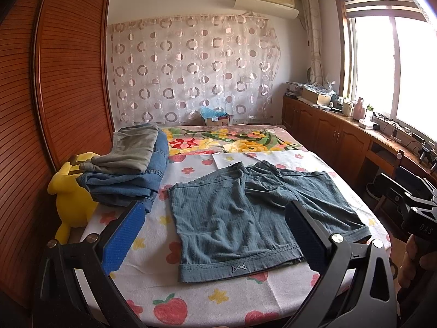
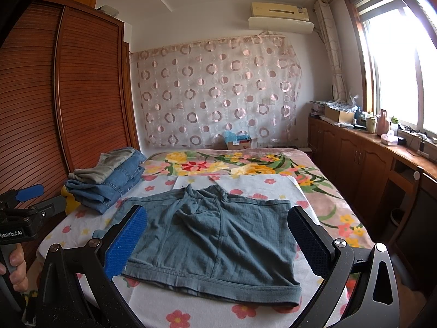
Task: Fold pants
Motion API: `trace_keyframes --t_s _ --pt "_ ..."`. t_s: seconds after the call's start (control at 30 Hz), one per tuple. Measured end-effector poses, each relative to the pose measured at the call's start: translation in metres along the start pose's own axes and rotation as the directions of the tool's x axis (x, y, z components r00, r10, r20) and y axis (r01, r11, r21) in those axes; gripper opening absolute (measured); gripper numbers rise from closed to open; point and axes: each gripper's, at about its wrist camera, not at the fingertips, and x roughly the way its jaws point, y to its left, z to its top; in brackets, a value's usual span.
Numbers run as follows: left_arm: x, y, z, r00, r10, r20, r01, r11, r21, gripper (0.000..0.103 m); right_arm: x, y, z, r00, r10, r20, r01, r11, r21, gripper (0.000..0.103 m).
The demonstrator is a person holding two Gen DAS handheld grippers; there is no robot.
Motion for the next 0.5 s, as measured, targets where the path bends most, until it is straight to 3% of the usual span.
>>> trace_keyframes --t_s 0.5 --pt "0.0005 -0.0002 -0.0009 1.0 -0.001 0.004 0.001 1.0 0.001 0.102 -0.0001 -0.0005 0.0003 1.0 0.0 0.001 0.0 1.0 -0.001 0.102"
